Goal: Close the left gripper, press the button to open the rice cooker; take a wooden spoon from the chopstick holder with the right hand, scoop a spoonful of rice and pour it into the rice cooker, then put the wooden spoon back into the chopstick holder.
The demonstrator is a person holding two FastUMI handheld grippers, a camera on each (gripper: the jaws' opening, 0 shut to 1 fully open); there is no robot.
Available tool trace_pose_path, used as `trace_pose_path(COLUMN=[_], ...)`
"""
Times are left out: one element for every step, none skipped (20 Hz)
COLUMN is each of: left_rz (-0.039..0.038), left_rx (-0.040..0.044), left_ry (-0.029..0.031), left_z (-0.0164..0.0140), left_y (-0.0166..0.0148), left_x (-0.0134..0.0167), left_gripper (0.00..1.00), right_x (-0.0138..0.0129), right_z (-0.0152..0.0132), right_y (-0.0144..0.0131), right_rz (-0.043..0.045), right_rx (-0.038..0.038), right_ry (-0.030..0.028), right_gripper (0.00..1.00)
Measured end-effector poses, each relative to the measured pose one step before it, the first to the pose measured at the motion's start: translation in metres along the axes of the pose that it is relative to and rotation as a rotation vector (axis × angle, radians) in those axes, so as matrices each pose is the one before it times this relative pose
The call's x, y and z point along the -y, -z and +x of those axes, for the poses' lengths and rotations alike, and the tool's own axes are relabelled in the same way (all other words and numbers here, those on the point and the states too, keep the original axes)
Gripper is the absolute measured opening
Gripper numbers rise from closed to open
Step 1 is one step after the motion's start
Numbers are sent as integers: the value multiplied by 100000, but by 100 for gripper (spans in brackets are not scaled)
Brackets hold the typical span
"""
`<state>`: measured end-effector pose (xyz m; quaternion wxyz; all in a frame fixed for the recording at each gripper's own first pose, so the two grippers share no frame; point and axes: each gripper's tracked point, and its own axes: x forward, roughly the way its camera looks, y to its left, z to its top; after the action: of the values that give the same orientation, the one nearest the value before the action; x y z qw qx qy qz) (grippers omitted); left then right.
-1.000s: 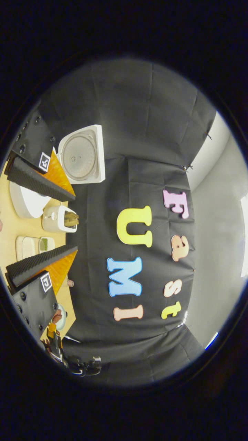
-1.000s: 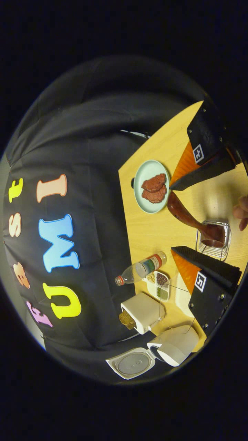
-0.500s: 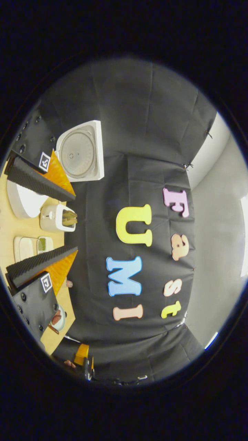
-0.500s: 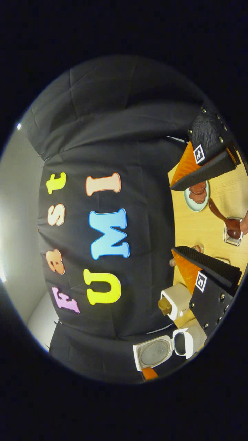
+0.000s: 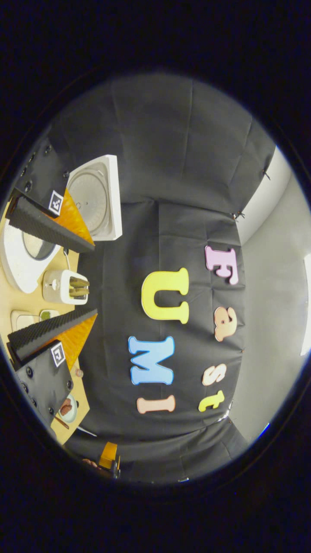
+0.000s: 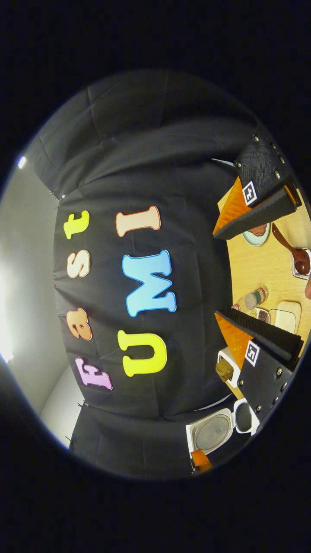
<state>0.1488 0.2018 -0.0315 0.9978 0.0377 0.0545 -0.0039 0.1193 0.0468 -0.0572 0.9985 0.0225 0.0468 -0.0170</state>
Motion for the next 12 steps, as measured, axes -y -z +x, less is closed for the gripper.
trace_pose_path(left_rz=[44, -19, -324, -650, -305, 668, 545, -699, -1276, 818, 881, 869], left_rx=[24, 221, 61, -809, -311, 167, -756, -510, -1624, 404, 241, -178], left_ry=[-1081, -1754, -3298, -3388, -2472, -2725, -3068, -2395, -4872, -4848, -2639, -1543], left_z=[729, 996, 1107, 1246, 1265, 1335, 1413, 1445, 1207, 1369, 1467, 1371], left_y=[-558, -482, -256, 8, -149, -273, -213, -216, 75, -222, -316, 7], left_x=[-1023, -1338, -1562, -1589, -1228, -1301, -1486, -1266, -1328, -1392, -1060, -414], left_gripper=[88, 91, 91, 91, 91, 88, 88, 88, 88, 88, 93, 90], right_x=[-188, -68, -34, -64, -113, -359, -261, -145, -122, -41, -172, -246], right_z=[261, 240, 229, 250, 215, 211, 218, 311, 244, 361, 267, 123], right_y=[-1, -15, 139, 432, 574, 693, 330, 106, -41, -67, -150, -129], right_rz=[-491, -577, -446, -230, 96, 33, -356, -692, -585, -712, -868, -1036], right_rx=[20, 279, 505, -259, -1475, -1889, -1287, -451, -93, -169, -87, 166], right_ry=[-140, 159, 413, 333, -47, -677, -609, -244, -27, 444, -3, -380], right_gripper=[98, 98, 98, 98, 98, 98, 98, 98, 98, 98, 98, 98])
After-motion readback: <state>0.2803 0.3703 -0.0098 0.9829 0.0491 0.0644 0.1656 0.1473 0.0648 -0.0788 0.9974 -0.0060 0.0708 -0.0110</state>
